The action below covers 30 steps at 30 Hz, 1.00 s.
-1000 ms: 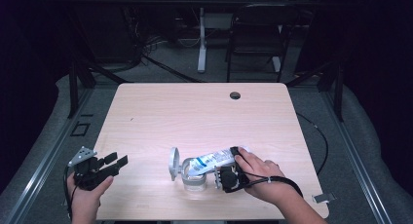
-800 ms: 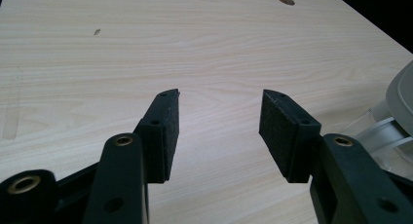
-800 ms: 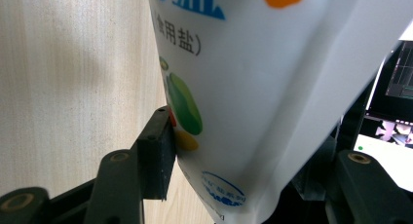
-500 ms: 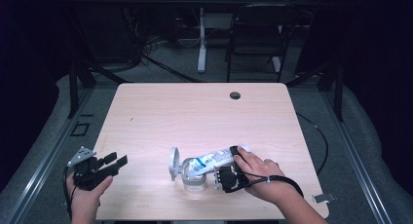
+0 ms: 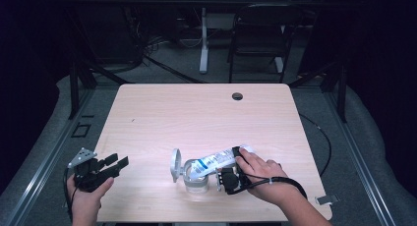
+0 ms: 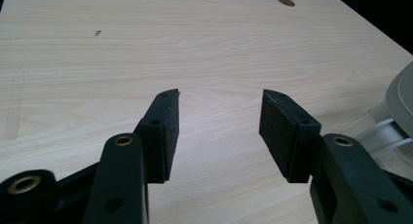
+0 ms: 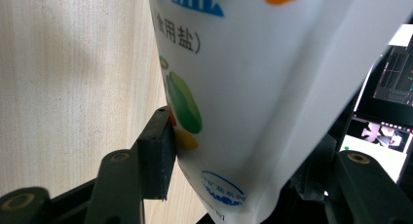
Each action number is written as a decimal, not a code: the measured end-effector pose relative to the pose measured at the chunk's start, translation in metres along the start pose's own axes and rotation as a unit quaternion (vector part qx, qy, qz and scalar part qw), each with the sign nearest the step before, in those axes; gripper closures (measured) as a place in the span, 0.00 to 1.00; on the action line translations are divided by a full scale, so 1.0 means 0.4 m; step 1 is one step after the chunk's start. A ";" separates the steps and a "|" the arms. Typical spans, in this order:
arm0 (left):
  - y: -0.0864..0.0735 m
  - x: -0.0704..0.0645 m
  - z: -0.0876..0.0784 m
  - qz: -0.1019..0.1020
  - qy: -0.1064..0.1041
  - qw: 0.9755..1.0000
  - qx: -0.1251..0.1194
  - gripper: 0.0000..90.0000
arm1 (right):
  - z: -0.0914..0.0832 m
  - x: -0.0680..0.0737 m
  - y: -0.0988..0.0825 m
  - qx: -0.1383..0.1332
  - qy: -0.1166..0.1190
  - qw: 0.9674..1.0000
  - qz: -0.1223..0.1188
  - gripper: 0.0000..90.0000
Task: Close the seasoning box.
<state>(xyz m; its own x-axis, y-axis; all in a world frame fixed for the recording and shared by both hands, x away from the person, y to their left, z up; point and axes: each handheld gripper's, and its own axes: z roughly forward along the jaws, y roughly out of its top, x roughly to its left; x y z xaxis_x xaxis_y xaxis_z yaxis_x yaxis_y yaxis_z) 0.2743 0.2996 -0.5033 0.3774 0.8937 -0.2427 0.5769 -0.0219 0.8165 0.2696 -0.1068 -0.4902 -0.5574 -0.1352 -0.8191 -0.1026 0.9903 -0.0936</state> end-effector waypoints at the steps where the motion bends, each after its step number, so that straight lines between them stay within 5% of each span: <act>1: 0.000 0.000 0.000 0.000 0.000 1.000 0.001 0.55 | 0.000 0.000 0.000 0.001 0.000 1.000 0.000 0.49; 30: -0.001 0.002 0.001 -0.003 0.000 1.000 0.001 0.55 | -0.003 -0.006 0.002 -0.001 0.004 1.000 -0.010 0.49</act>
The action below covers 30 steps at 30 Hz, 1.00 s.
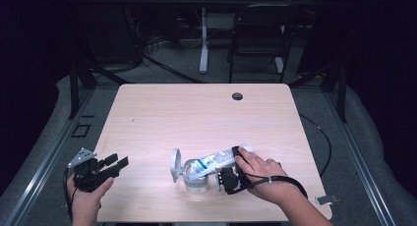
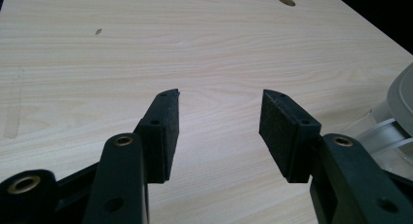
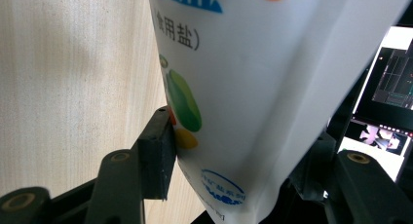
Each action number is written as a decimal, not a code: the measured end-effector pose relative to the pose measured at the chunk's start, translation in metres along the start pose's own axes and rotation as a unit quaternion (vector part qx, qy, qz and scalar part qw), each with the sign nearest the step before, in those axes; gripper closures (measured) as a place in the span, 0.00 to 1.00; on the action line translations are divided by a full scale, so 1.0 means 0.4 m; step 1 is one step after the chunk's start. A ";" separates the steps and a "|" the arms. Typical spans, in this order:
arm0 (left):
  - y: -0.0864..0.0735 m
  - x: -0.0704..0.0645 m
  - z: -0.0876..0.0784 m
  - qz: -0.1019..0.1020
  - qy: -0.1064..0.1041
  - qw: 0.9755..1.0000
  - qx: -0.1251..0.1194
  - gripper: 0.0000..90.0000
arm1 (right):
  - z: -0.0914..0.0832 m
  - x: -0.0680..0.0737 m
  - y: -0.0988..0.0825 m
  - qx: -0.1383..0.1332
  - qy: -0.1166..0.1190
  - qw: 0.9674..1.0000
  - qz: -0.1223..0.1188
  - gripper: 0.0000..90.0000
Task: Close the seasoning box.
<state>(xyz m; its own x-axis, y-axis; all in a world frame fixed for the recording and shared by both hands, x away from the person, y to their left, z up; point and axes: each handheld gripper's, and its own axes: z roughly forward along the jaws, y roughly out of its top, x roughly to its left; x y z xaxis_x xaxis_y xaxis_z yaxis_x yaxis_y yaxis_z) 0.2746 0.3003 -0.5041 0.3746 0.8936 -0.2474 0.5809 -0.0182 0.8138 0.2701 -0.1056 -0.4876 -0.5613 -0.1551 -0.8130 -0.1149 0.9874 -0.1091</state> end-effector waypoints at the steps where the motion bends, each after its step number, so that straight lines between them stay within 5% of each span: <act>1: 0.000 0.000 0.001 0.000 0.001 1.000 -0.001 0.55 | 0.000 0.000 0.000 0.000 0.000 1.000 0.000 0.49; 30: -0.002 0.003 0.001 -0.001 0.002 1.000 -0.003 0.55 | -0.002 -0.008 -0.001 0.006 -0.001 1.000 -0.003 0.50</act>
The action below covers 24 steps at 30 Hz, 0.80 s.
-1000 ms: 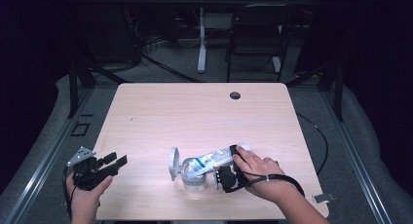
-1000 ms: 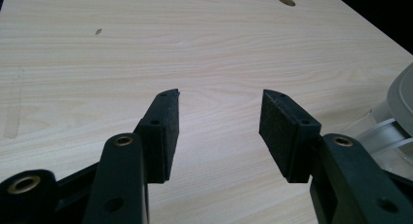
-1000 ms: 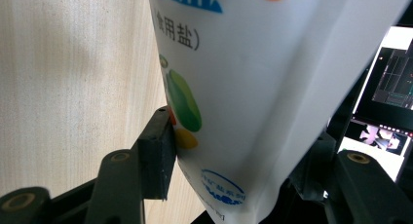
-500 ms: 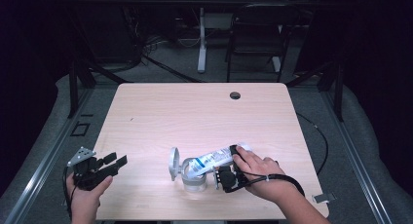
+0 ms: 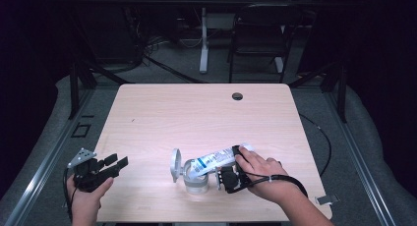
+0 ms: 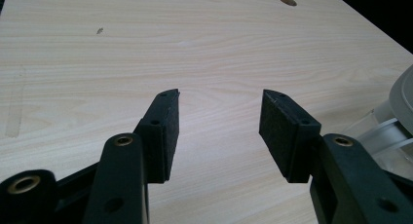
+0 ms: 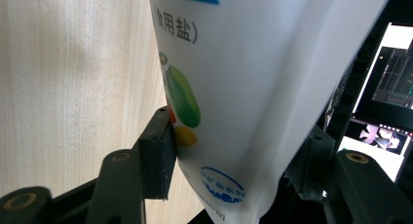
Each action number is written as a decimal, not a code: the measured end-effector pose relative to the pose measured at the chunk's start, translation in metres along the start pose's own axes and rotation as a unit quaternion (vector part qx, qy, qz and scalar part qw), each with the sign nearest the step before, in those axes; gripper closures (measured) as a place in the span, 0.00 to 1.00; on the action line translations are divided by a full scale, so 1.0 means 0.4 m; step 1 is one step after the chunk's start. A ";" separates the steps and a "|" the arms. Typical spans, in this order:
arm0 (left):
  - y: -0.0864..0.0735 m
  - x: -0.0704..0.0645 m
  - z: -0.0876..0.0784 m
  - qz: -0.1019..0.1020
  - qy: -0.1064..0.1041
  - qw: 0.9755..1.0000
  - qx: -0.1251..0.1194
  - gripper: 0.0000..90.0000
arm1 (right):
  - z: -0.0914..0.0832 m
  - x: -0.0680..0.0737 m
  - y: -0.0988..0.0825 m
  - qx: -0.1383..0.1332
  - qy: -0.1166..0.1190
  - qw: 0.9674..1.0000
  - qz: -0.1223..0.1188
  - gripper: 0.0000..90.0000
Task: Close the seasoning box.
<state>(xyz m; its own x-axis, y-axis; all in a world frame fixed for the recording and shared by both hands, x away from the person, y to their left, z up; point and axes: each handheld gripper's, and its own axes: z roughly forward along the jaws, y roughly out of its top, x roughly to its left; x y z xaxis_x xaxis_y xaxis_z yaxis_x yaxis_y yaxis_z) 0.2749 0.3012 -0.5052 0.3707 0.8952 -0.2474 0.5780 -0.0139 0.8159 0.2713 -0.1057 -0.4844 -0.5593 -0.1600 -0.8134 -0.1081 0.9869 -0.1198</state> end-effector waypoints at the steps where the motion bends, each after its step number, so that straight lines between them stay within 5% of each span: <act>1: 0.000 0.000 0.000 0.000 0.000 1.000 0.000 0.55 | 0.000 0.000 0.000 -0.001 0.000 1.000 -0.001 0.49; 24: 0.000 0.001 -0.001 -0.001 0.000 1.000 0.000 0.55 | -0.001 0.000 0.004 0.001 -0.003 1.000 -0.013 0.50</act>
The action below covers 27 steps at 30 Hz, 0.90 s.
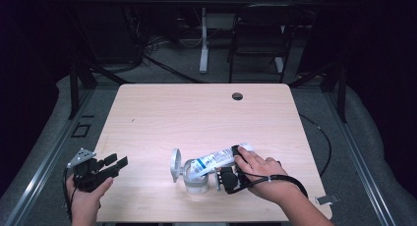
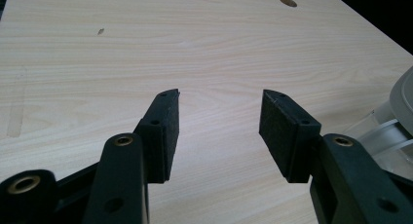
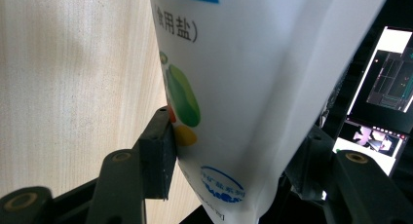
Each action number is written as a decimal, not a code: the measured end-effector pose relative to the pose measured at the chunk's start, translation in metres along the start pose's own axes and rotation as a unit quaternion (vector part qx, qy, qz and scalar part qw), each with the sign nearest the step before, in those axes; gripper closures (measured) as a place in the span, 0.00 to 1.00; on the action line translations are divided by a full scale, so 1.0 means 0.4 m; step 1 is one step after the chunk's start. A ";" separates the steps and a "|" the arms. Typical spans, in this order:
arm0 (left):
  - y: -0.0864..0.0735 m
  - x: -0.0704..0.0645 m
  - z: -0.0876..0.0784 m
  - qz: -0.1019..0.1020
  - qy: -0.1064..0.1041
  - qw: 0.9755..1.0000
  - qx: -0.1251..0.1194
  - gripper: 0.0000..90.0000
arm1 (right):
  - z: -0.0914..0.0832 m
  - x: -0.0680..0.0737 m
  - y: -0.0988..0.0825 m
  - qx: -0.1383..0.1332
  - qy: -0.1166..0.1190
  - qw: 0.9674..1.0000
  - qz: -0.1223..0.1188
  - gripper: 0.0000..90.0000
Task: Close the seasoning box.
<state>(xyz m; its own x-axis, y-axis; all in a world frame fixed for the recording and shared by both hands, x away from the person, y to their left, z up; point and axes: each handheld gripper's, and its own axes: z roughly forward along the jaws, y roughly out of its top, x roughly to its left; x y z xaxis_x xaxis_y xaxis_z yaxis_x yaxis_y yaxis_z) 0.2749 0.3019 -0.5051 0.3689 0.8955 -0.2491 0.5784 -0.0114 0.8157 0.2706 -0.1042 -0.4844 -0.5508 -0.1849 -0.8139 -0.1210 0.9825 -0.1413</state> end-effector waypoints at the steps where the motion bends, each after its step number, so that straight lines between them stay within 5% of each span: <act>1: -0.001 0.000 0.000 -0.001 0.000 1.000 0.000 0.55 | 0.000 0.000 0.000 0.000 0.000 1.000 0.000 0.50; 27: -0.001 0.003 0.000 -0.001 0.000 1.000 0.002 0.55 | -0.002 -0.002 0.002 0.001 -0.001 1.000 -0.006 0.50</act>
<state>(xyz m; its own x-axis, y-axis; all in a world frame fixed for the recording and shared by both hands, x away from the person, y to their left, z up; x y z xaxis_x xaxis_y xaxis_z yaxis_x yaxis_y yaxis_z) 0.2751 0.3032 -0.5056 0.3670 0.8958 -0.2507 0.5821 -0.0109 0.8130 0.2703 -0.1033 -0.4833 -0.5475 -0.1971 -0.8133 -0.1270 0.9802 -0.1521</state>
